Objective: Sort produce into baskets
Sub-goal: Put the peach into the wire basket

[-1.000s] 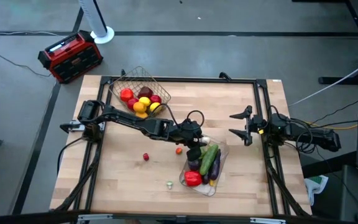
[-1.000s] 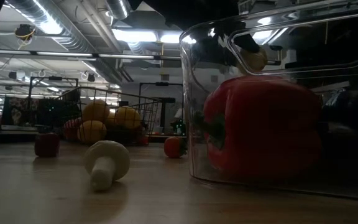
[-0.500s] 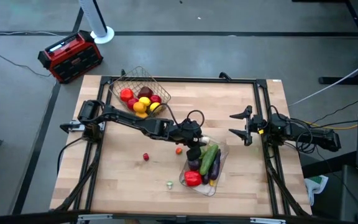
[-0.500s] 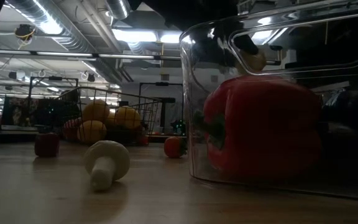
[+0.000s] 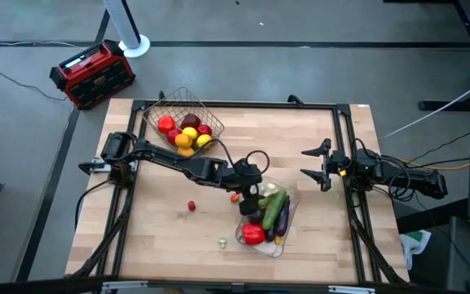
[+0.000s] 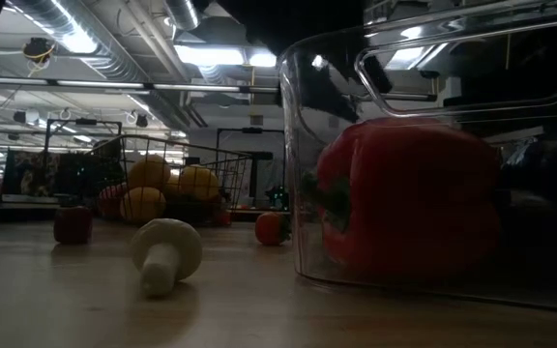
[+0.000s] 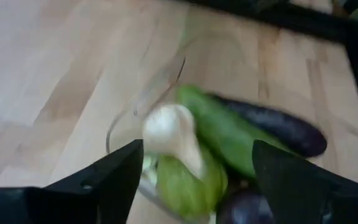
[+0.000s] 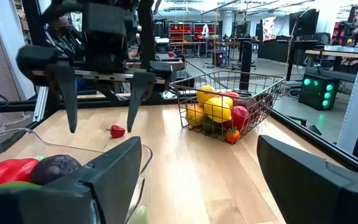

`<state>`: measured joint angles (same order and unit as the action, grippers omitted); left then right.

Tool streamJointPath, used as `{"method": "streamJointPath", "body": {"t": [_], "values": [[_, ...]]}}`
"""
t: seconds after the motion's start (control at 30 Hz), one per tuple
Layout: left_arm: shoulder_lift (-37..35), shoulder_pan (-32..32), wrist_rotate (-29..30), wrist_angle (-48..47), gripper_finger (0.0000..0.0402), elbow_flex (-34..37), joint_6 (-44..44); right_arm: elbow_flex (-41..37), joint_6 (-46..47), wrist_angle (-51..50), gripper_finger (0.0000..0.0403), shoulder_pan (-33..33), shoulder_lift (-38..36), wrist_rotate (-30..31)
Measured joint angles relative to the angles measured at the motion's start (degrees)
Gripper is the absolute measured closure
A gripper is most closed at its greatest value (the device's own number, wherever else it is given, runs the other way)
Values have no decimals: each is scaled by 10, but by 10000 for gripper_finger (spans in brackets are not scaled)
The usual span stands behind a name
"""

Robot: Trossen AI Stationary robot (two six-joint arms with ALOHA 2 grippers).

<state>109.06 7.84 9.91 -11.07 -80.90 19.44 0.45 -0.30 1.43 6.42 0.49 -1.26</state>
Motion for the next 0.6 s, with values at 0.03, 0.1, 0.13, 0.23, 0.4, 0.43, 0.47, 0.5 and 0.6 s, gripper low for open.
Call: {"method": "streamJointPath", "body": {"t": [0.03, 0.1, 0.13, 0.23, 0.4, 0.43, 0.47, 0.5, 0.6], "values": [[-4, 0, 0, -16, 101, 0, 1, 0, 0, 0, 86, 0, 0, 0], [-14, 1, 0, -47, 93, 0, 3, 0, 0, 0, 86, 0, 0, 0], [-22, 1, 0, -62, 91, 0, 6, 0, 0, 0, 86, 0, 0, 0], [-47, 1, 0, -118, 91, 0, 18, 0, 0, 0, 86, 0, 0, 2], [-72, 1, 8, -236, 93, 0, 2, 0, 0, -1, 86, 0, 0, 2], [-72, 1, 12, -261, 93, 0, -10, 0, 0, -1, 86, 0, 0, 2], [-71, 1, 19, -282, 93, 0, -19, 0, 0, -1, 86, 0, 0, 2], [-68, 1, 26, -301, 93, 0, -22, 0, 0, -1, 86, 0, 0, 2], [-51, 1, 32, -337, 93, 0, -23, 0, 0, -1, 86, 0, 0, 2]]}}
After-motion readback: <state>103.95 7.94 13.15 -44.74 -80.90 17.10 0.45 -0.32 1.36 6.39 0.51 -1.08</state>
